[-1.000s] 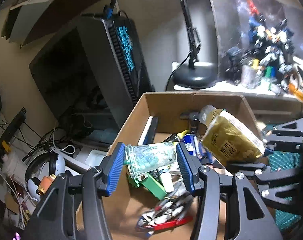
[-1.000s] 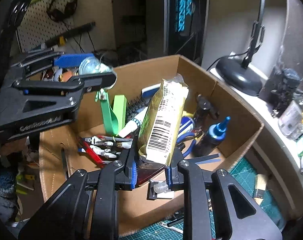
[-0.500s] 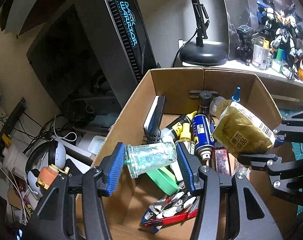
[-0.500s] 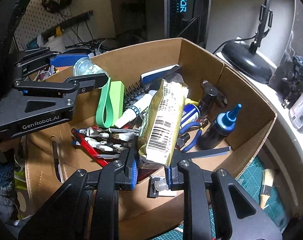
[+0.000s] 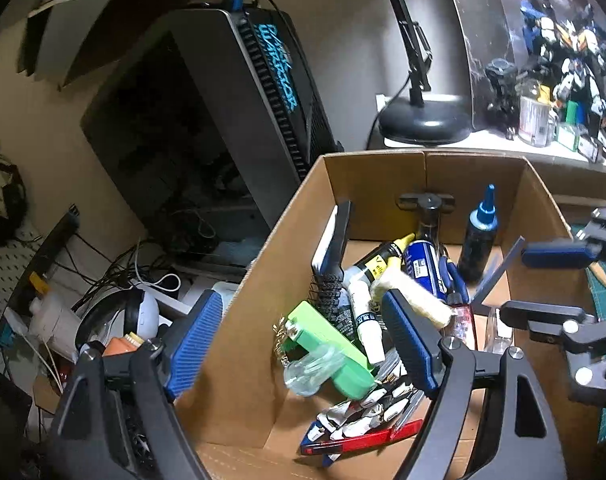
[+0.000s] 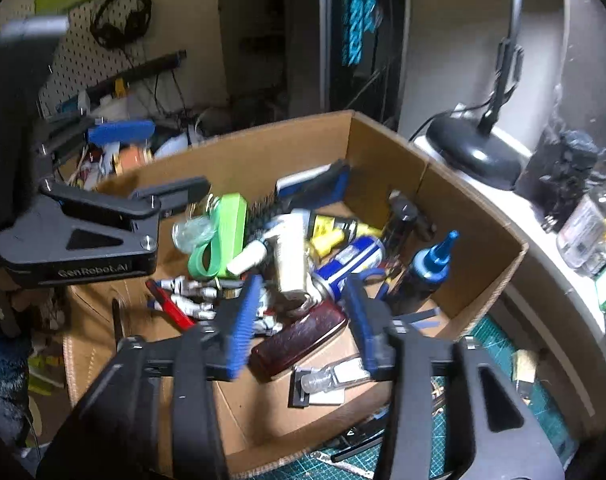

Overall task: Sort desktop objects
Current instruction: 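Move both open tools back over the cutting mat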

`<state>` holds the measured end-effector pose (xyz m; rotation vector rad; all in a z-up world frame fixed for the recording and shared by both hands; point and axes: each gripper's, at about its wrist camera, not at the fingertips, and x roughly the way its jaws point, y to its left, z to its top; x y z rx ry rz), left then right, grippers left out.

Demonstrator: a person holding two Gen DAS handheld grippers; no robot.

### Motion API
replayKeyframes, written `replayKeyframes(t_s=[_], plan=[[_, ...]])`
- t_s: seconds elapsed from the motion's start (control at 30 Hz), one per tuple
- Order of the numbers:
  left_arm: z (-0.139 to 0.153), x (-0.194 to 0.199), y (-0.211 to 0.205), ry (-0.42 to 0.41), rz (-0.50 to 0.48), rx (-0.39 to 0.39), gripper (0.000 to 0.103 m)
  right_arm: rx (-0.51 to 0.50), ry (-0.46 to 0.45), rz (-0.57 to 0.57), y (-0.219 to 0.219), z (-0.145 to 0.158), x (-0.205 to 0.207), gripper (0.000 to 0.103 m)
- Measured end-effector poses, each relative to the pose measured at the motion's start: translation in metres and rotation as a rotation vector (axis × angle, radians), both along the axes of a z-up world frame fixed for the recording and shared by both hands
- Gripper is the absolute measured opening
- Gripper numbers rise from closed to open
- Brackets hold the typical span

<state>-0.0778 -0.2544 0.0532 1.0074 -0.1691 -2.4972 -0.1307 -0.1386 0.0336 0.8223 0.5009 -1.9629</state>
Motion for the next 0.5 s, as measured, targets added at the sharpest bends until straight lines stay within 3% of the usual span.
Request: replayKeyframes(t_s=[0.27,0.5], plan=[[0.010,0.016,0.004,0.038,0.010,0.065,0.083,-0.078,0.035,-0.028,0.032,0.025,0.008,0.049],[0.038,0.044,0.031,0.145,-0.044,0.066,0.083,-0.184,0.045,-0.058,0.087,0.043,0.022,0.049]])
